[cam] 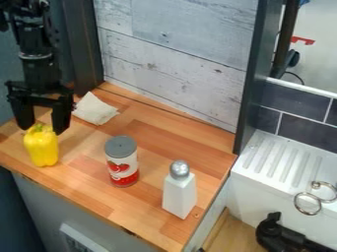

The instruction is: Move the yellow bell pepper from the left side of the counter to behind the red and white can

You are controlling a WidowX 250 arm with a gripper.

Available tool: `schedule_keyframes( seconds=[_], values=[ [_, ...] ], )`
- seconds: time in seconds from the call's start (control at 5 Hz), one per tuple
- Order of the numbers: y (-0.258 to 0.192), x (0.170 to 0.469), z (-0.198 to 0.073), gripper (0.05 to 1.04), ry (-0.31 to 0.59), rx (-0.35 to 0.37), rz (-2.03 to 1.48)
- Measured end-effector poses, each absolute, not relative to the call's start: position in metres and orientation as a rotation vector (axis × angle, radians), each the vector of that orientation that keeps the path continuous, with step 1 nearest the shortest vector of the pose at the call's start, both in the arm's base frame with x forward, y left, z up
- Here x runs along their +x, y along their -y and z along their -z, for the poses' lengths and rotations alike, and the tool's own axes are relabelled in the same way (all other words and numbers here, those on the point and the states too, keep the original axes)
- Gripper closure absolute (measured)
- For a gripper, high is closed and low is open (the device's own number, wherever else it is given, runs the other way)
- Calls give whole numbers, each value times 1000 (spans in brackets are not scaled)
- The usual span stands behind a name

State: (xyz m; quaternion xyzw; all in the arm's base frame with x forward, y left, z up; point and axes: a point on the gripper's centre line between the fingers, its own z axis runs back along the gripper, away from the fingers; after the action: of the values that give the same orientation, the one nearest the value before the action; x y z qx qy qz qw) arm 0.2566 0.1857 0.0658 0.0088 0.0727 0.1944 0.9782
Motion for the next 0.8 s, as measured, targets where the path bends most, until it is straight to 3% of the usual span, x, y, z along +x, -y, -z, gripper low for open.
schedule_keyframes(
  seconds=[0.2,0.4,0.6,0.8],
  values=[
    [-188,260,-66,349,-128,20,-395],
    [-187,262,-63,650,-126,12,-398],
    [-187,262,-62,833,-129,12,-415],
    [-188,262,-61,902,-139,11,-438]
  ],
)
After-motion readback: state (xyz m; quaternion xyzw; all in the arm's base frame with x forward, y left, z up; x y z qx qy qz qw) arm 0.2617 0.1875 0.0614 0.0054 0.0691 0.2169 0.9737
